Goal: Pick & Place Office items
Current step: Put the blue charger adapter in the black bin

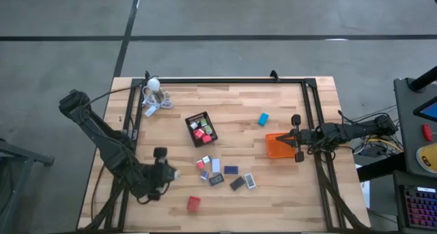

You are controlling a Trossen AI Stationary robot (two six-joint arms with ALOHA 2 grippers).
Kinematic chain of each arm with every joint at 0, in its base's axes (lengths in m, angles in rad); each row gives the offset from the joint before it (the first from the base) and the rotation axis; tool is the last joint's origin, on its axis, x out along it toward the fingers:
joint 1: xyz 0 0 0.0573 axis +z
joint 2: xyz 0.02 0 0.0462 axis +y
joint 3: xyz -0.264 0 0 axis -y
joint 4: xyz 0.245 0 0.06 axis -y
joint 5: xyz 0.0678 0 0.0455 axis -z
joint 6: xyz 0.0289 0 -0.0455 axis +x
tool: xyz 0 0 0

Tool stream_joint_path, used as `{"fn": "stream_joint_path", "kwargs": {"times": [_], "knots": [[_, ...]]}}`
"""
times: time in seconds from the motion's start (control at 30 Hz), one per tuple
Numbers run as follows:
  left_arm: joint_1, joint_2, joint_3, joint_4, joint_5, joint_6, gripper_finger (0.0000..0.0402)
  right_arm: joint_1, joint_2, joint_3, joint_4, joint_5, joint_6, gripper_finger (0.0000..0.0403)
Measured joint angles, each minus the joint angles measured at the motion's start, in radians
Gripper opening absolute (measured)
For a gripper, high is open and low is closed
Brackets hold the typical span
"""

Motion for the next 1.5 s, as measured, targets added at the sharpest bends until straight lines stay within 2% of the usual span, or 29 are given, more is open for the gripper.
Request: {"fn": "stream_joint_path", "kwargs": {"times": [0.1,0.13,0.2,0.47,0.7,0.77,0.9,0.97,1.2,1.5], "knots": [[0.020,0.000,0.004,-0.001,-0.216,-0.109,0.0167,0.000,0.000,0.000,0.000,0.000,0.000,0.0009],[0.030,0.000,0.004,-0.002,-0.263,-0.141,0.0167,0.000,0.000,0.000,0.000,0.000,0.000,0.0009],[0.058,0.000,0.004,0.000,-0.292,-0.173,0.0167,0.000,0.000,0.000,0.000,0.000,0.000,0.0009],[0.252,0.002,0.004,0.057,-0.153,-0.092,0.0167,0.000,0.000,0.000,0.000,0.000,0.000,0.0009],[0.434,0.002,0.004,0.130,-0.110,0.053,0.0167,0.000,0.000,0.000,0.000,0.000,0.000,0.0009],[0.491,0.002,0.004,0.160,-0.033,0.080,0.0168,0.000,0.000,0.000,0.000,0.000,0.000,0.0009],[0.600,0.003,0.001,0.195,0.243,0.079,0.0167,0.000,0.000,0.000,0.000,0.000,0.000,0.0009],[0.635,0.010,-0.005,0.220,0.304,0.060,0.0168,0.000,0.000,0.000,0.000,0.000,0.000,0.0008],[0.690,0.059,-0.009,0.217,0.206,0.027,0.0167,0.000,0.000,0.000,0.000,0.000,0.000,0.0008],[0.755,0.154,-0.009,0.216,0.203,0.038,0.0168,0.000,0.000,0.000,0.000,0.000,0.000,0.0008]]}}
